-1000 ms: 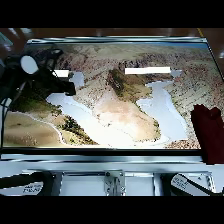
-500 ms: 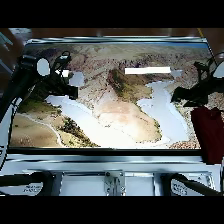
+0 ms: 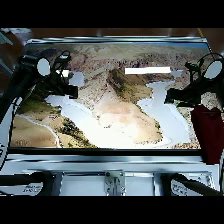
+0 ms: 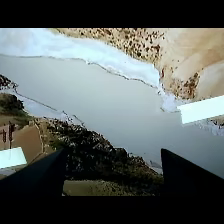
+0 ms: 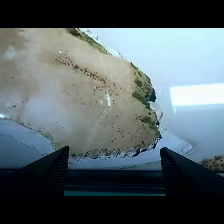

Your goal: Fold the shirts.

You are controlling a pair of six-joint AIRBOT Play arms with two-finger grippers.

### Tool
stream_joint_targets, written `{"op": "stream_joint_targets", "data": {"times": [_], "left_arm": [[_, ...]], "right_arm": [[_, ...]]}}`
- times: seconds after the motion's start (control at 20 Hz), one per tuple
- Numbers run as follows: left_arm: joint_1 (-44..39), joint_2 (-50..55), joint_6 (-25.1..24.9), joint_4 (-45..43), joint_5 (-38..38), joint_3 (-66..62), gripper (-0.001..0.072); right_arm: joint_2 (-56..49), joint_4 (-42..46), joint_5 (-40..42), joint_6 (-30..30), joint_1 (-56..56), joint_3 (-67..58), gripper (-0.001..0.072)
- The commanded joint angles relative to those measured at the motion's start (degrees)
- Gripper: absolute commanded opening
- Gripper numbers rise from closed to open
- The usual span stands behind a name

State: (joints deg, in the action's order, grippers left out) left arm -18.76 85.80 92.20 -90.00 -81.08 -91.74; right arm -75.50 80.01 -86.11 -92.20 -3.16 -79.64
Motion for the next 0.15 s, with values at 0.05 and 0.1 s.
{"op": "stream_joint_targets", "data": {"times": [0.05, 0.1], "left_arm": [[0.07, 0.11, 0.02, -0.04, 0.13, -0.04, 0.0669], [0.07, 0.11, 0.02, -0.04, 0.52, -0.04, 0.0668]], "right_arm": [[-0.02, -0.13, 0.00, 0.02, 0.11, 0.02, 0.0691], [-0.02, -0.13, 0.00, 0.02, 0.11, 0.02, 0.0691]]}}
